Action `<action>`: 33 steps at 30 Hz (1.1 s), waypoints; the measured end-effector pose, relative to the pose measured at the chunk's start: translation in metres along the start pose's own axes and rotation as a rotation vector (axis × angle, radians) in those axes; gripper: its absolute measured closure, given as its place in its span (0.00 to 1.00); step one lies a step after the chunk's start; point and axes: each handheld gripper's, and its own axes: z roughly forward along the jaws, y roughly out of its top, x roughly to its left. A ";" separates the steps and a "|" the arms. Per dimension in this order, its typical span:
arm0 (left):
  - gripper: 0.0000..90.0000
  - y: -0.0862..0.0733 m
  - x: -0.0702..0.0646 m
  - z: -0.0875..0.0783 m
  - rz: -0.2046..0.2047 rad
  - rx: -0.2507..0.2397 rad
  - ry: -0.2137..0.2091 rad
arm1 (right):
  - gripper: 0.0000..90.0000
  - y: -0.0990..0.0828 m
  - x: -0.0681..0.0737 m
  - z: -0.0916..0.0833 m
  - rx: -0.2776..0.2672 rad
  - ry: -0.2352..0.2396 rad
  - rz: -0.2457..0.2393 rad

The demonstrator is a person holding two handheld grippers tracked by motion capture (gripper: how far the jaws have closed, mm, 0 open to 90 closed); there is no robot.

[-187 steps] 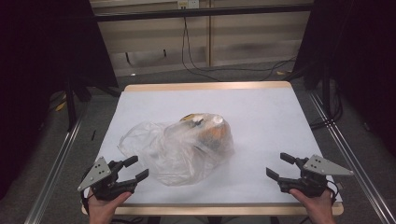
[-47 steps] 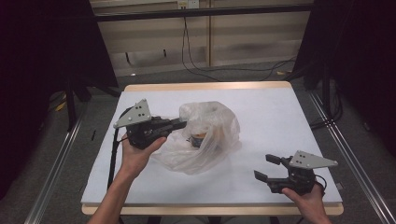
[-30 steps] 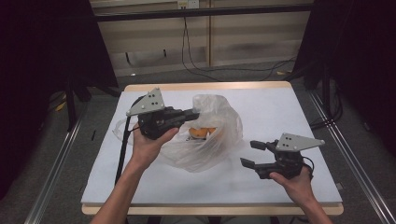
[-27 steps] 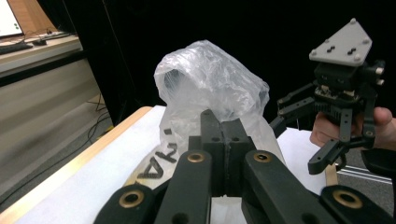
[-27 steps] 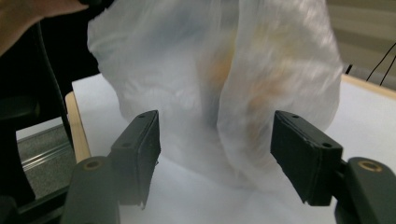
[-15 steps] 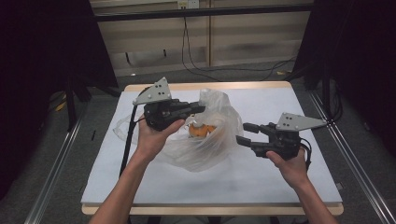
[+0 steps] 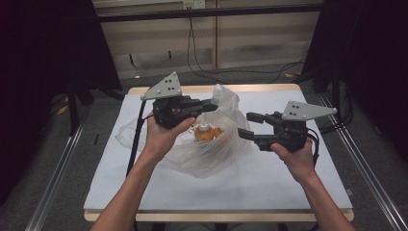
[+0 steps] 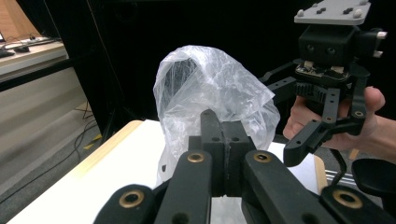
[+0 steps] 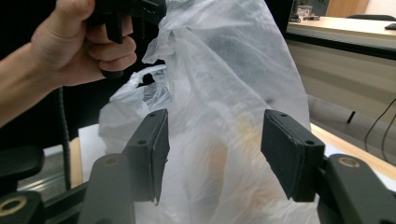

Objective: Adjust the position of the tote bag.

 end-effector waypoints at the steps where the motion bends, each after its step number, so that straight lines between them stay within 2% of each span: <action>1: 1.00 0.001 0.000 0.002 -0.008 -0.005 -0.008 | 0.45 0.003 0.000 0.001 0.004 -0.008 -0.005; 5: 1.00 0.005 -0.003 0.010 0.009 0.007 -0.018 | 0.40 0.017 -0.001 0.007 0.002 -0.007 -0.028; 9: 1.00 0.009 -0.006 0.015 0.009 -0.004 -0.023 | 0.37 0.022 -0.001 0.012 -0.005 0.011 -0.025; 14: 1.00 0.012 -0.007 0.022 0.008 0.004 -0.044 | 0.35 0.028 0.002 0.026 0.017 0.003 -0.046; 15: 1.00 0.013 -0.009 0.022 0.000 -0.005 -0.041 | 0.38 0.029 0.002 0.028 0.018 0.004 -0.046; 16: 1.00 0.014 -0.009 0.022 0.012 -0.002 -0.046 | 0.46 0.030 0.001 0.029 0.014 0.011 -0.046; 17: 1.00 0.014 -0.009 0.022 0.007 -0.007 -0.041 | 0.60 0.032 0.000 0.031 0.005 0.010 -0.040; 18: 1.00 0.015 -0.009 0.021 0.013 -0.009 -0.048 | 0.60 0.032 0.000 0.031 0.005 0.010 -0.040; 19: 1.00 0.014 -0.008 0.019 0.015 -0.011 -0.052 | 0.70 0.032 -0.001 0.031 0.005 0.019 -0.043; 21: 1.00 0.013 -0.005 0.017 0.003 -0.016 -0.047 | 0.85 0.031 -0.002 0.031 0.003 0.018 -0.039; 22: 1.00 0.011 -0.002 0.016 0.000 -0.020 -0.040 | 0.91 0.030 -0.003 0.030 -0.005 0.026 -0.036; 23: 0.96 0.010 -0.001 0.015 -0.012 -0.026 -0.033 | 0.98 0.027 -0.006 0.029 -0.009 0.048 -0.021; 25: 0.92 0.006 0.002 0.013 -0.036 -0.033 -0.028 | 1.00 0.026 -0.008 0.029 -0.003 0.061 -0.016; 26: 0.90 0.004 0.003 0.011 -0.035 -0.037 -0.029 | 1.00 0.025 -0.009 0.029 -0.001 0.060 -0.013; 29: 0.75 -0.006 0.005 0.003 -0.035 -0.026 -0.015 | 1.00 0.022 -0.010 0.025 -0.001 0.058 -0.007; 30: 0.71 -0.009 0.007 -0.001 -0.048 -0.026 -0.001 | 1.00 0.022 -0.011 0.024 -0.006 0.058 -0.006; 33: 0.67 -0.017 0.010 -0.011 -0.074 -0.041 0.021 | 1.00 0.022 -0.013 0.020 -0.015 0.056 0.002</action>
